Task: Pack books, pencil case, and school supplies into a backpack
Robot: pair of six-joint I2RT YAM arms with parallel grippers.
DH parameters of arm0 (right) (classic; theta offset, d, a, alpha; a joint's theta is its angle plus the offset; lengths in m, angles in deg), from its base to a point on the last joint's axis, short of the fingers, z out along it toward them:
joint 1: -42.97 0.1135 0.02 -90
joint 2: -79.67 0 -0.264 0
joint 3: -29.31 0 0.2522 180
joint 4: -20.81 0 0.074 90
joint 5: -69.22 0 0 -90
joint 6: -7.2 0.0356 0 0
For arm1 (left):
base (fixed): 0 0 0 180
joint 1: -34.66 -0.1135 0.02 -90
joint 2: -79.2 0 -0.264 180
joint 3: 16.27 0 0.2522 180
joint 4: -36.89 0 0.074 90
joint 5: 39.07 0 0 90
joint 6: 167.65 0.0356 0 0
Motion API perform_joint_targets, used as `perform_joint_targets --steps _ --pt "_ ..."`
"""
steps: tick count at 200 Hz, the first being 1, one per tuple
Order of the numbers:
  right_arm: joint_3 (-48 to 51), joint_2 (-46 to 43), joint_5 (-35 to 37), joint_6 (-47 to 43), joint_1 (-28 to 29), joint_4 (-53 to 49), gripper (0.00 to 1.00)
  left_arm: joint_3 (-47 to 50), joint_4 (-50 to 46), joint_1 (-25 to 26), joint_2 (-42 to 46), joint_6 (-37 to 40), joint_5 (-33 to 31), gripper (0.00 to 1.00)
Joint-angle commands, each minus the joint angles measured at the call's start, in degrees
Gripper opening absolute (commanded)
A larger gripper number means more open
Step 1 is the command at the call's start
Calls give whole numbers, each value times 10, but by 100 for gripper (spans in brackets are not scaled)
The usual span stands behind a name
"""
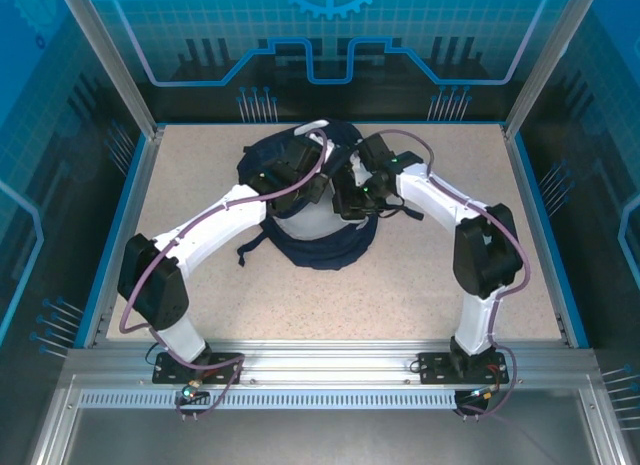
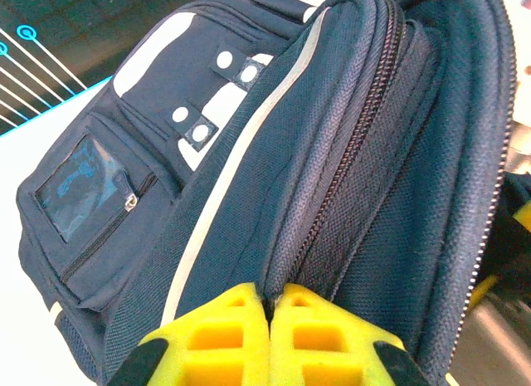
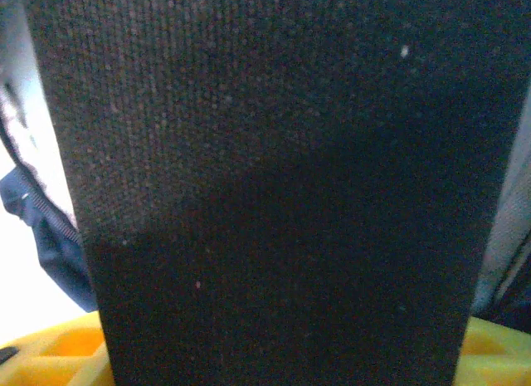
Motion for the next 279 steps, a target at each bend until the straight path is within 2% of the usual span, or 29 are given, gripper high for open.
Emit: perform_joint_targets --steps 1,56,87,102,138,209,279 --pt "-23 5 74 20 12 22 70 -5 19 4 33 -24 10 0" --pt "84 -103 138 51 34 74 87 -6 23 4 23 -33 29 0" --pt "168 -170 139 87 42 93 88 -6 28 4 19 -36 34 0" --pt "205 -202 130 108 54 109 85 -5 29 4 18 -37 35 0" --pt "263 -230 93 165 80 154 69 -4 28 4 20 -35 38 0" --pt "220 -140 101 222 79 213 51 -1 25 4 23 -37 43 0" --pt "202 -95 109 241 62 297 44 -1 21 4 26 -33 65 0"
